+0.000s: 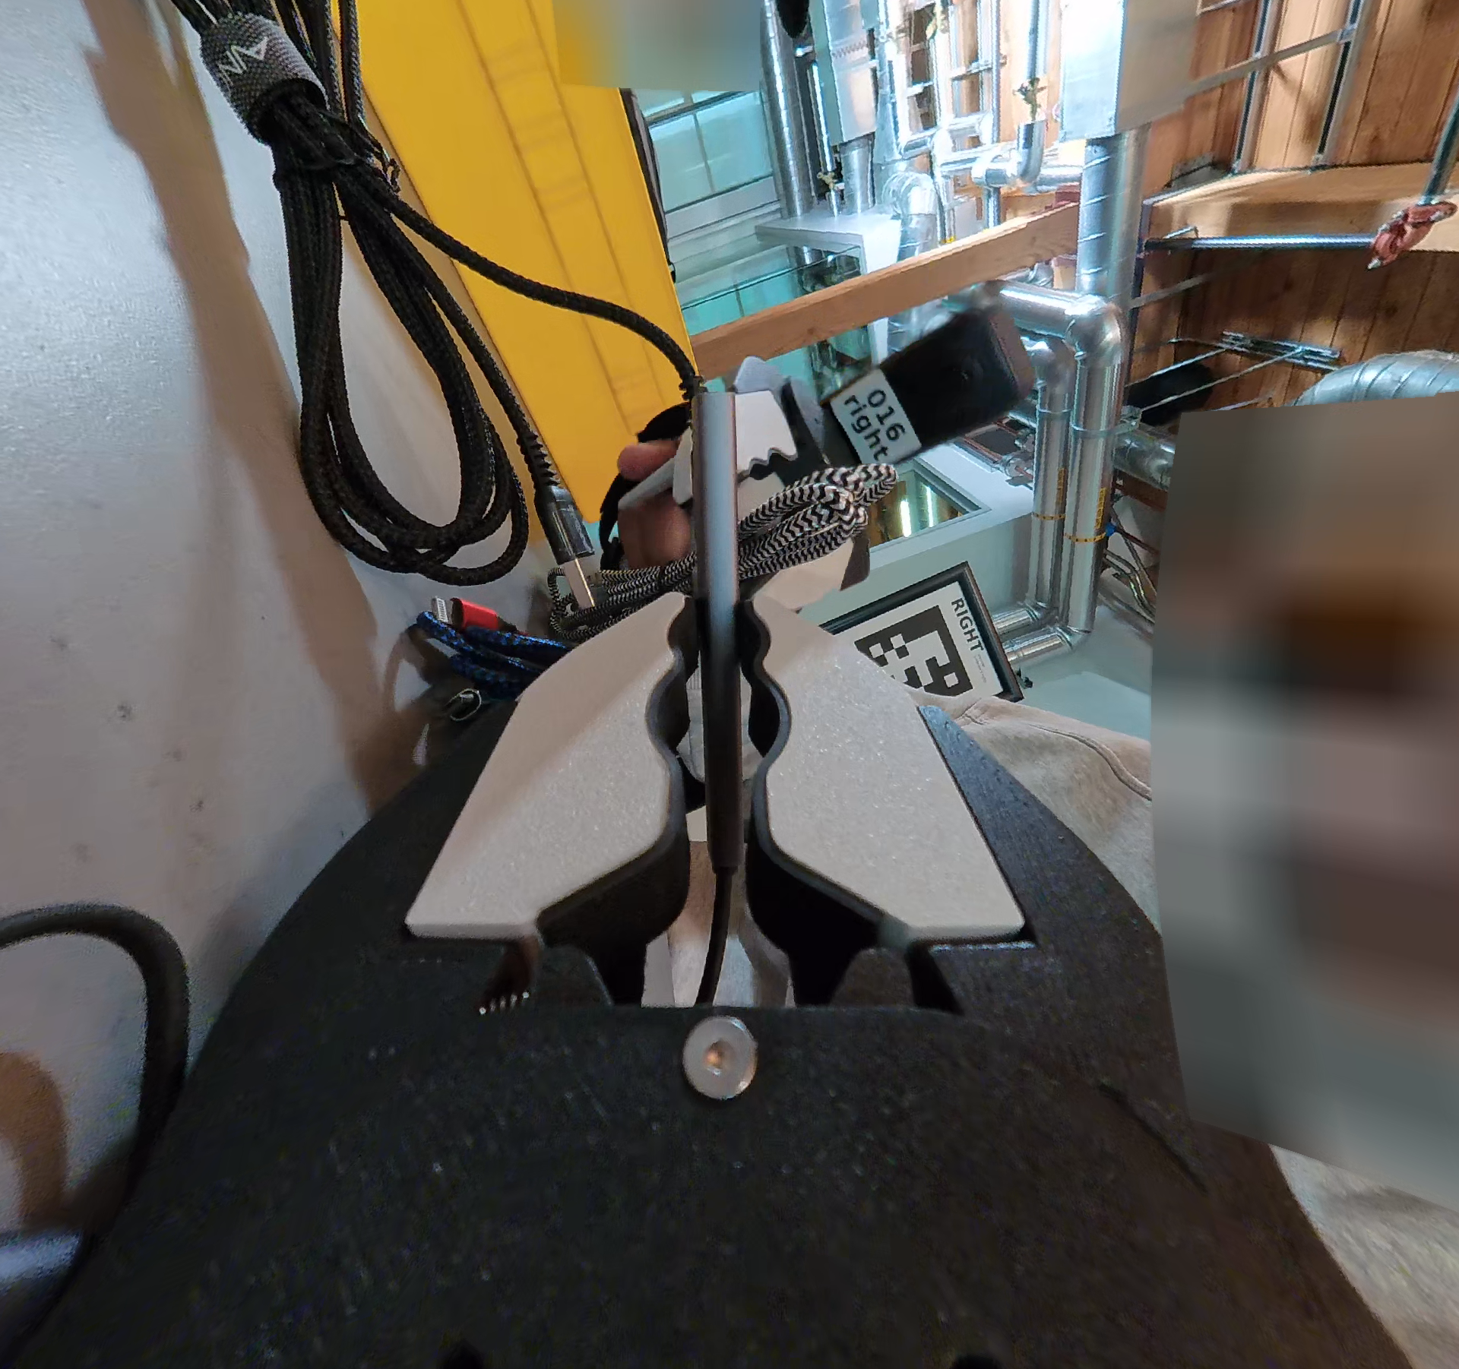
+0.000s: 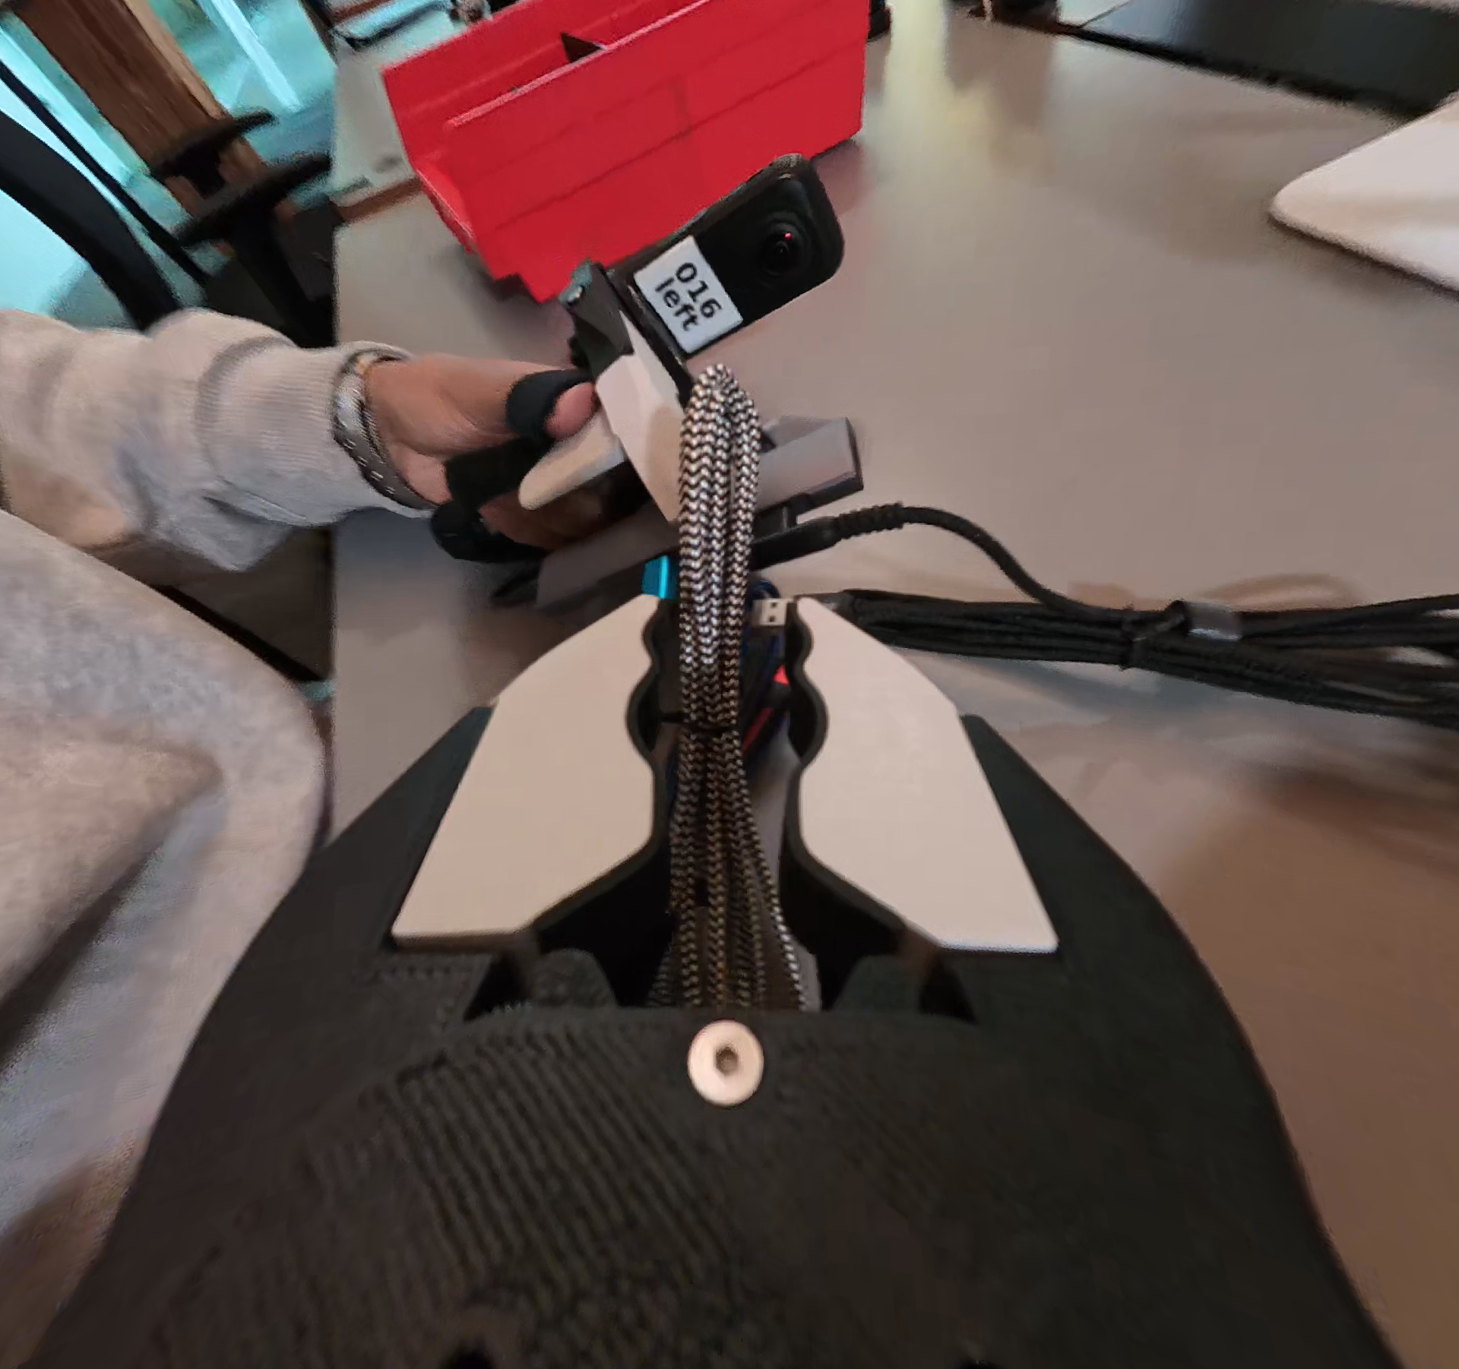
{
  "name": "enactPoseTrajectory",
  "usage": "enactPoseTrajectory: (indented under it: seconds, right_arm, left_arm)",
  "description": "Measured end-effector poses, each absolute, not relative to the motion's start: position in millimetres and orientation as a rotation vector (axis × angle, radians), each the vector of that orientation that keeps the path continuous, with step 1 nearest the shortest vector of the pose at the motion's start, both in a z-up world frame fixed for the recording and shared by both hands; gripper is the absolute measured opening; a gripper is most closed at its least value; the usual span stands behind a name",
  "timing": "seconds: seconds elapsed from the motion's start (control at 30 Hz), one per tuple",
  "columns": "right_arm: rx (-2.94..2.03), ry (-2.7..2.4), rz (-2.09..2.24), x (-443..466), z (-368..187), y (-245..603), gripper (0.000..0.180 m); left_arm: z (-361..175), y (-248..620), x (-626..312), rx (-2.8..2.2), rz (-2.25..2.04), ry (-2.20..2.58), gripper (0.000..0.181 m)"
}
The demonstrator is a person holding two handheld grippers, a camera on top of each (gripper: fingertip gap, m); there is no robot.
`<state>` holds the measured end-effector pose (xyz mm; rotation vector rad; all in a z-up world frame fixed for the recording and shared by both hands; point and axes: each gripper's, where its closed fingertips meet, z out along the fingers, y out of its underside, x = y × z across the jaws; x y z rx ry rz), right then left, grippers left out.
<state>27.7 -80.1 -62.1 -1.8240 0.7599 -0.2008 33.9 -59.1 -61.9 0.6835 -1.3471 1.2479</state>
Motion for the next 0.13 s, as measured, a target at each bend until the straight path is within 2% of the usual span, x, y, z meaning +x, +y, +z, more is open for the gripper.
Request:
enactPoseTrajectory:
  seconds: [0.13]
  right_arm:
    - [-1.970,0.706,-0.446,29.7,-66.1,-78.2,0.031]
  left_arm:
    - [-61.4,-58.9,35.2,0.689,1.256,-1.342,0.009]
